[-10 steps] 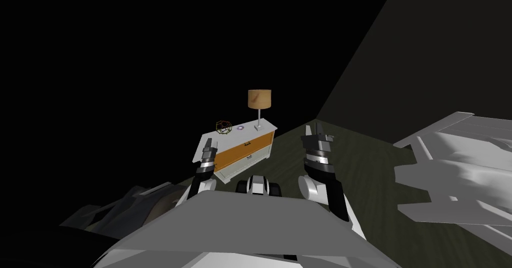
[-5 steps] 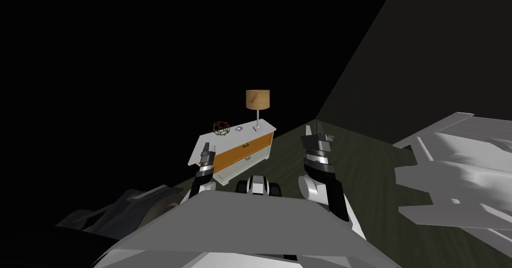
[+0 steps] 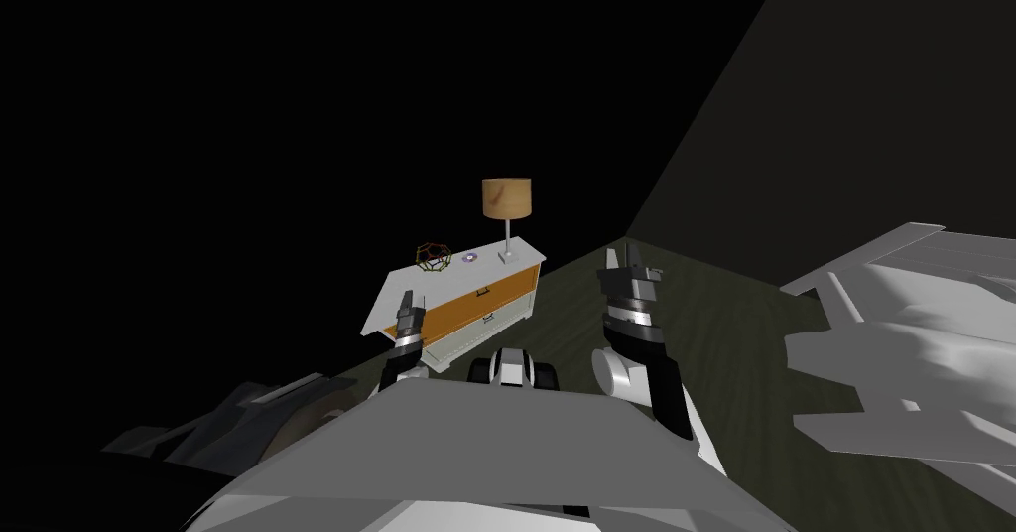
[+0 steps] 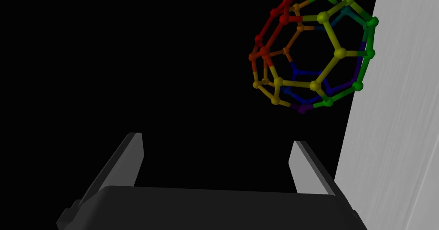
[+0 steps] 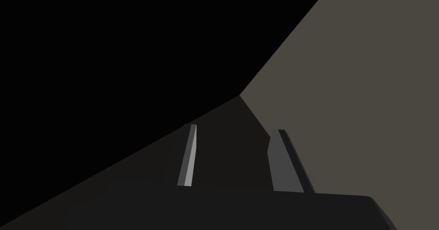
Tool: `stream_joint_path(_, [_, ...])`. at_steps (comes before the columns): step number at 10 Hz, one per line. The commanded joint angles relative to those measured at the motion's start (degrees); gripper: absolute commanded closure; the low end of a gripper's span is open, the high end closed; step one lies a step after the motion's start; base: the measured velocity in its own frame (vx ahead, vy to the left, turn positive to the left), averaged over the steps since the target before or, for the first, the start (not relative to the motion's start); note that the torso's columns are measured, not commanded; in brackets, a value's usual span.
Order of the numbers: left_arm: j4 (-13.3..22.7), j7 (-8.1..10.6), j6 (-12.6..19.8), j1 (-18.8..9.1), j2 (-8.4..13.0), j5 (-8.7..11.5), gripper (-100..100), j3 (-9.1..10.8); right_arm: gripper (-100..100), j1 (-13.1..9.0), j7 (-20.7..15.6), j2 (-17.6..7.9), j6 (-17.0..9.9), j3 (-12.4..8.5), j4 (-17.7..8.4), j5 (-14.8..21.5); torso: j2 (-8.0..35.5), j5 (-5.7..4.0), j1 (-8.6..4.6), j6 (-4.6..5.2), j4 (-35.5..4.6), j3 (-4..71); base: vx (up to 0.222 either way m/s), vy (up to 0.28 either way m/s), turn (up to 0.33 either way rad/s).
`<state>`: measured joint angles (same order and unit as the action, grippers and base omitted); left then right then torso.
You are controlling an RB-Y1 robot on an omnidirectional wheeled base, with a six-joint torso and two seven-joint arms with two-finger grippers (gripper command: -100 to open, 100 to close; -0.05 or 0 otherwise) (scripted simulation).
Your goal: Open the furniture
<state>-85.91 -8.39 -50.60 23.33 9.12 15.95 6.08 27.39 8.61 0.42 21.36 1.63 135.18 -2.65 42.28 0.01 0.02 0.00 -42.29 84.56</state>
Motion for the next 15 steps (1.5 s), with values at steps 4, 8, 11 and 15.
stream_joint_path(4, [7.87, 0.01, -4.42, -0.92, -0.03, 1.84, -100, 0.44, 0, 0.00, 0.00, 0.00, 0.00, 0.00, 0.00, 0.00, -0.02, -0.01, -0.04, 0.00, 0.01, 0.02, 0.053, -0.051, -0.006])
stream_joint_path(8, [13.55, -0.08, -7.53, -1.78, -0.40, 2.99, -100, 0.48, 0, 0.00, 0.00, 0.00, 0.00, 0.00, 0.00, 0.00, -0.06, 0.14, -0.02, 0.09, 0.10, 0.00, 0.049, -0.063, 0.002])
stream_joint_path(11, [18.12, -0.20, -10.47, -2.60, -0.87, 3.94, -100, 0.32, 0, 0.00, 0.00, 0.00, 0.00, 0.00, 0.00, 0.00, -0.57, 0.51, 0.15, 0.36, 0.41, 0.22, 0.059, -0.053, 0.005])
stream_joint_path(15, [21.66, -0.27, -11.88, -3.00, -1.08, 4.35, -100, 0.19, 0, 0.00, 0.00, 0.00, 0.00, 0.00, 0.00, 0.00, -0.99, 0.81, 0.18, 0.69, 0.59, 0.38, 0.044, -0.045, 0.003])
